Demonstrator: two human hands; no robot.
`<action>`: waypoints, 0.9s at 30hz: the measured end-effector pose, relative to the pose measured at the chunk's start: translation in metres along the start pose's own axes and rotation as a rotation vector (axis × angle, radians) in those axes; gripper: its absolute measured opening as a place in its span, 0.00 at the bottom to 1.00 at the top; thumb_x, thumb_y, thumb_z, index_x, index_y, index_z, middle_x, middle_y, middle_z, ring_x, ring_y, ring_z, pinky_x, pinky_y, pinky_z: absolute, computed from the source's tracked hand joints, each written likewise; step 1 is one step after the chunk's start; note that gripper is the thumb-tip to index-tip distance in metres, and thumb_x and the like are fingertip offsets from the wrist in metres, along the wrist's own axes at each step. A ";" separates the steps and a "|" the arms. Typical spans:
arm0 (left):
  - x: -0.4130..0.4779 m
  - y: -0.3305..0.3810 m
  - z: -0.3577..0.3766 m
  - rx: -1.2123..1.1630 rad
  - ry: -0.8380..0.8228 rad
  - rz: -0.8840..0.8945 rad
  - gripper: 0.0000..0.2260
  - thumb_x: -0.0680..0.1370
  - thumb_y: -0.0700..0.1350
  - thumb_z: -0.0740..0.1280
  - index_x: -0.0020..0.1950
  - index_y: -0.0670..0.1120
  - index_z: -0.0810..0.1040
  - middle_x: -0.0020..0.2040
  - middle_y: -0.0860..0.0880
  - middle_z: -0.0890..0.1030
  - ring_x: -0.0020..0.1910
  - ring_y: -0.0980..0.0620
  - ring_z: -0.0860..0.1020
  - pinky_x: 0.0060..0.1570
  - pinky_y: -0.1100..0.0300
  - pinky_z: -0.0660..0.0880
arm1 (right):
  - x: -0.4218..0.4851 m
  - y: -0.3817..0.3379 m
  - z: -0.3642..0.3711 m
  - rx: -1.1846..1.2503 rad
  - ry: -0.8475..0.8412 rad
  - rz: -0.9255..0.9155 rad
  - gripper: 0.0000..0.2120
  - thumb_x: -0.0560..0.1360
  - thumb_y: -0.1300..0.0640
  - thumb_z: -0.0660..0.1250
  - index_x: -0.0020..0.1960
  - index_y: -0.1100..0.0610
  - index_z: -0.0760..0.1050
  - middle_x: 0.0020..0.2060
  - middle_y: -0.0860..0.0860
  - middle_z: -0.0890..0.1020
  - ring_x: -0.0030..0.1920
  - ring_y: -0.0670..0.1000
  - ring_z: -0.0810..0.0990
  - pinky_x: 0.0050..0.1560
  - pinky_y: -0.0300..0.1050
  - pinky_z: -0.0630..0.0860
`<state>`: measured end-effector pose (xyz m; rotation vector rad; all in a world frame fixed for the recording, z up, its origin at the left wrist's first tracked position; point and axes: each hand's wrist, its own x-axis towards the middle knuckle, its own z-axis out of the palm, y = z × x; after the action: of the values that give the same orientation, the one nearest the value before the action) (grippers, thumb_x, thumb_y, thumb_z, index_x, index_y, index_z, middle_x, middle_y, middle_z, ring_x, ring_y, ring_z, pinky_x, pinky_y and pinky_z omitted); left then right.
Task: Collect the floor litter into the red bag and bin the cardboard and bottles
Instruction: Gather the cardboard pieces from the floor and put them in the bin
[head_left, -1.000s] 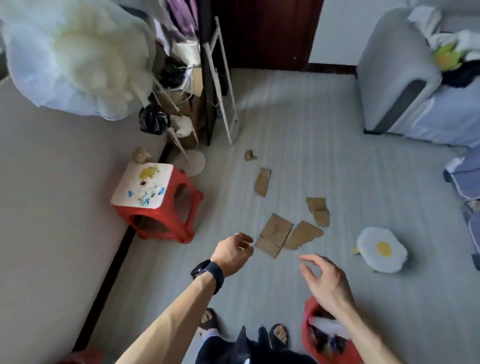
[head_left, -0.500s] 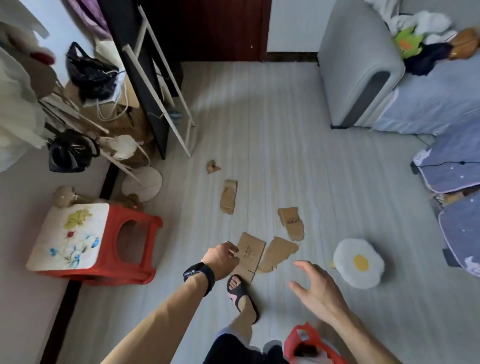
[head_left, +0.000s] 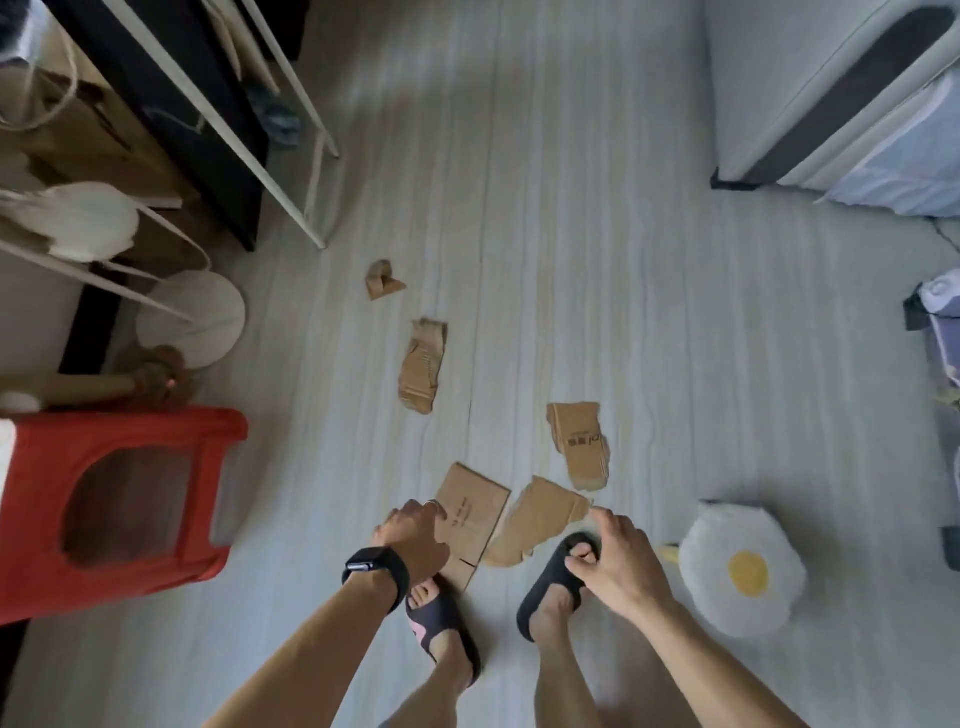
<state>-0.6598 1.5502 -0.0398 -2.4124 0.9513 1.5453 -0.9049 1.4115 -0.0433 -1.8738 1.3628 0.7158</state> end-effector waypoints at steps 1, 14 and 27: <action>0.030 -0.002 0.009 0.017 0.017 0.000 0.22 0.75 0.51 0.65 0.70 0.57 0.70 0.66 0.50 0.73 0.63 0.47 0.73 0.60 0.52 0.74 | 0.035 0.009 0.011 0.008 -0.009 0.028 0.36 0.69 0.38 0.70 0.73 0.48 0.63 0.66 0.52 0.73 0.65 0.55 0.73 0.60 0.49 0.76; 0.369 -0.054 0.198 0.606 0.036 0.078 0.39 0.75 0.59 0.69 0.80 0.55 0.51 0.80 0.47 0.46 0.79 0.41 0.47 0.76 0.41 0.51 | 0.375 0.133 0.187 -0.043 -0.150 0.219 0.69 0.55 0.31 0.80 0.78 0.39 0.34 0.79 0.57 0.35 0.78 0.64 0.33 0.74 0.72 0.40; 0.428 -0.052 0.249 0.866 0.112 0.222 0.41 0.72 0.61 0.71 0.78 0.53 0.53 0.76 0.44 0.54 0.77 0.40 0.53 0.75 0.38 0.51 | 0.384 0.139 0.293 -0.157 0.176 -0.008 0.64 0.53 0.33 0.81 0.78 0.50 0.51 0.70 0.65 0.60 0.66 0.65 0.63 0.64 0.59 0.69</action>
<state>-0.7041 1.5080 -0.5341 -1.8063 1.5416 0.7678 -0.9339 1.4001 -0.5448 -2.1067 1.4422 0.6843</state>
